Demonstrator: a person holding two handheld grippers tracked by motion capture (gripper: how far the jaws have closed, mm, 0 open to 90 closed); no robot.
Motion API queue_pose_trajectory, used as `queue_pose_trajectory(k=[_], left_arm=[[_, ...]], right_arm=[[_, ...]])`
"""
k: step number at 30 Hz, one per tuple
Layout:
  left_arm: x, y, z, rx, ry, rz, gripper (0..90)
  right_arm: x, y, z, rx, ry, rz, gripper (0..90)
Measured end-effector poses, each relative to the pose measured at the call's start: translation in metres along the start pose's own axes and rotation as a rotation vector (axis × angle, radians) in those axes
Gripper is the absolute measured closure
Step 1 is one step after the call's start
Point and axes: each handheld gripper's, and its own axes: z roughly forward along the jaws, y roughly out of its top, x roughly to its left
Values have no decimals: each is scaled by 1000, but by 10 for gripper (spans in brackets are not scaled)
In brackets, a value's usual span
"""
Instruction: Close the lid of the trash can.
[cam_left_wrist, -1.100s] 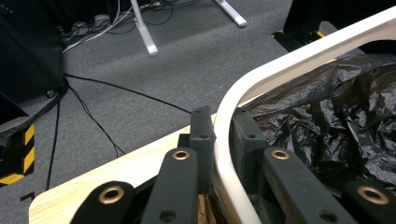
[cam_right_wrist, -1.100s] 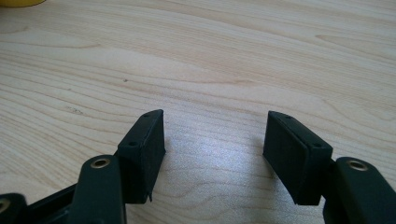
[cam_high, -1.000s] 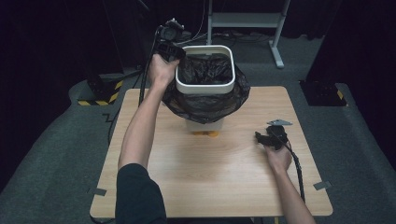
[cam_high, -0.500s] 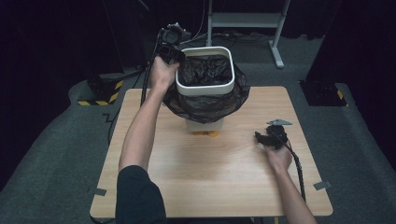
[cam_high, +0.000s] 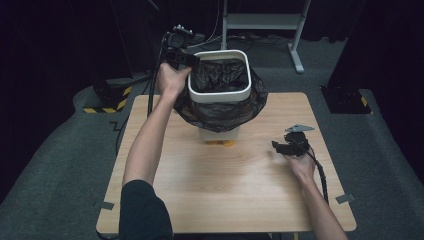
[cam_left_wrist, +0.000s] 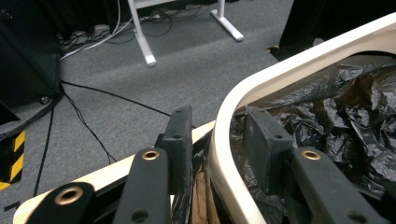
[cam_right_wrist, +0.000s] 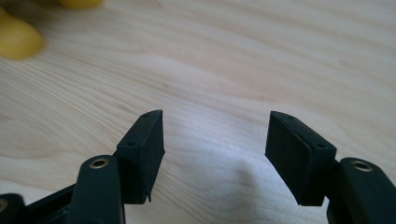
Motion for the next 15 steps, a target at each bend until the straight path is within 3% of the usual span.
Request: queue_pose_trajectory(k=[6,10,15], left_arm=[[2,-5,-2,-55,-13,-12,597],[5,-10,-4,-102,-56,-69,569],[2,-12,-6,-126,-63,-57,563]], right_arm=[[1,21,-22,-112,90,-13,502],[0,38,-37,-163,110,-8,529],[0,59,-53,-216,133,-6,561]])
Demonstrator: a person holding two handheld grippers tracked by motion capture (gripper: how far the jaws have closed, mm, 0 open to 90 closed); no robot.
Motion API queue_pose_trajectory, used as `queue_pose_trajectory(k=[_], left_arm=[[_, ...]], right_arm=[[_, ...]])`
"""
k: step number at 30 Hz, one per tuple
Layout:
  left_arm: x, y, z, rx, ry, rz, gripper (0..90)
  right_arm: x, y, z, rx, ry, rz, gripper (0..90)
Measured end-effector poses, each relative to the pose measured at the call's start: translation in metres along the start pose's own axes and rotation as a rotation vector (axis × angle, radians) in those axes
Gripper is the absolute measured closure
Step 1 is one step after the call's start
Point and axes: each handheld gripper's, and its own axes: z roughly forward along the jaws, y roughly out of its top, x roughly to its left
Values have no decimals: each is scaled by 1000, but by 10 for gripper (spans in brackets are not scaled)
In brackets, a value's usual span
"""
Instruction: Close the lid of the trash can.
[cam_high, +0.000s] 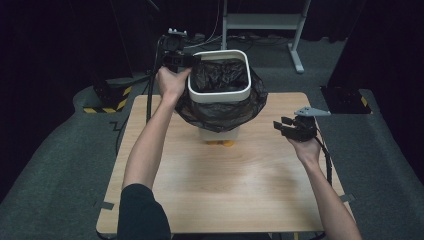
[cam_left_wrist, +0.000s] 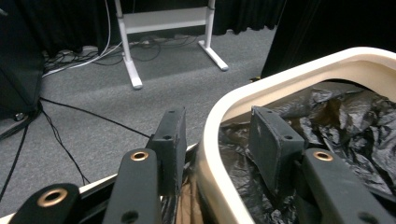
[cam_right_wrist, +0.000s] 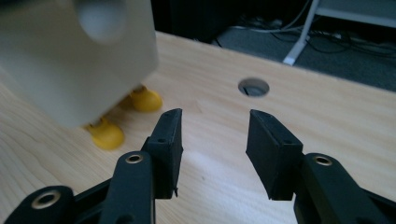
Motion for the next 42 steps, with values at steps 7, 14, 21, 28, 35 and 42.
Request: queue_pose_trajectory(k=[7,14,21,28,35,42], left_arm=[[-3,0,-2,-27,-15,5,567],[-5,-2,-4,-39,-3,13,581],[-1,-4,-7,-51,-17,1,620],[3,-8,-9,-55,-34,-14,638],[3,-6,-11,-53,-24,14,645],[4,-6,-13,-58,-29,9,652]], right_arm=[[1,26,-7,-25,30,-12,617],[1,50,-13,-45,39,-39,646],[4,76,-18,-95,59,-30,640],[10,109,-18,-121,61,-51,639],[19,135,-16,-135,65,-73,639],[31,164,-14,-147,66,-98,631]])
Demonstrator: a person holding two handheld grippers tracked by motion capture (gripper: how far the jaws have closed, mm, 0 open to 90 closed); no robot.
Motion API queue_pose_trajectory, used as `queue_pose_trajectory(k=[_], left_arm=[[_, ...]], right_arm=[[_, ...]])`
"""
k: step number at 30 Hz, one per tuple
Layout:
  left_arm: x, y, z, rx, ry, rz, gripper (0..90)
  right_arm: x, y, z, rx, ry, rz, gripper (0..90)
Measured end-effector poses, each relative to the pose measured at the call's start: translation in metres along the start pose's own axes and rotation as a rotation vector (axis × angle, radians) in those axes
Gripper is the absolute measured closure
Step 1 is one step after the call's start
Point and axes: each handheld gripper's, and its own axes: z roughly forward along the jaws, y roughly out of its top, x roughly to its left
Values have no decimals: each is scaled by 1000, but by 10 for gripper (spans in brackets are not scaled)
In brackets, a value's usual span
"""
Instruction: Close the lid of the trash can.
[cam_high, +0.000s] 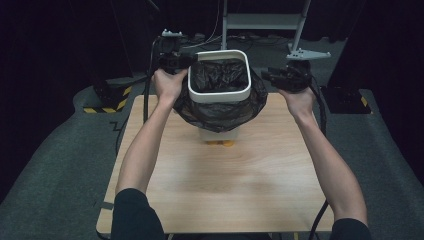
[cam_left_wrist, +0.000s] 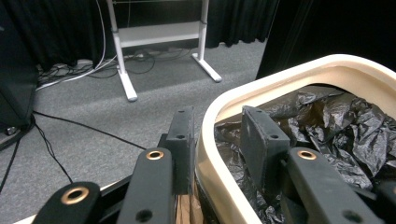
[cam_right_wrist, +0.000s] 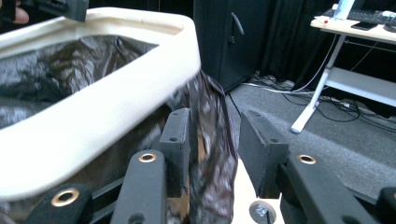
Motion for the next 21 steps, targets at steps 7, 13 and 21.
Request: queue_pose_trajectory(k=[7,13,21], left_arm=[[-4,1,6,34,36,41,659],[-7,4,6,27,36,44,673],[-5,3,10,31,37,45,693]], right_arm=[[3,18,8,-14,-8,15,627],[5,30,13,-28,-22,19,616],[7,43,23,-31,-13,24,604]])
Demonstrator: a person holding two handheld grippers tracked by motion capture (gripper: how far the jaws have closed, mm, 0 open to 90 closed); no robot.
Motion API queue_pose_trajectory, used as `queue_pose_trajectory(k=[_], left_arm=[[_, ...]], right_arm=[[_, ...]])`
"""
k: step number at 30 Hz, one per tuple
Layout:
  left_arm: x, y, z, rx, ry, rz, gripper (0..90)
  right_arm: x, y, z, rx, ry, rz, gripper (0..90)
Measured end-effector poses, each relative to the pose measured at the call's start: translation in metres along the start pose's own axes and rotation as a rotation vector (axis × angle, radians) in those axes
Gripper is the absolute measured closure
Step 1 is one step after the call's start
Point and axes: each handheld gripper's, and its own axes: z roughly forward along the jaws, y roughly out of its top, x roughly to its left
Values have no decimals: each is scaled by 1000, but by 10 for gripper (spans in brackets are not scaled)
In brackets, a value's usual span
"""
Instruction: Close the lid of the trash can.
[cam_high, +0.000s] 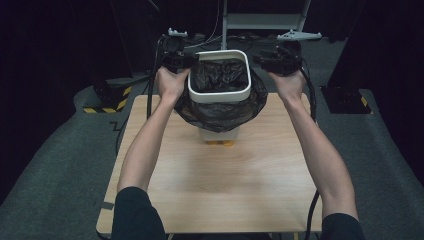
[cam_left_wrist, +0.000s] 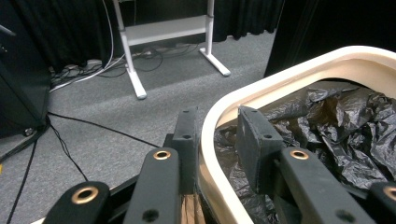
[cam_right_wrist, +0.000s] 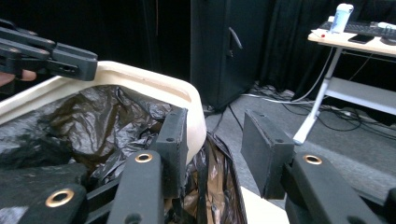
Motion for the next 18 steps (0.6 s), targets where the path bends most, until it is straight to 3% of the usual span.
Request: queue_pose_trajectory(k=[7,10,18], left_arm=[[1,0,-1,-4,-7,-4,702],[2,0,0,-3,-6,-9,707],[3,-1,2,3,-4,-15,741]], right_arm=[[8,8,15,21,-7,-16,597],[10,11,23,23,-4,-2,595],[16,14,40,85,-50,-44,616]])
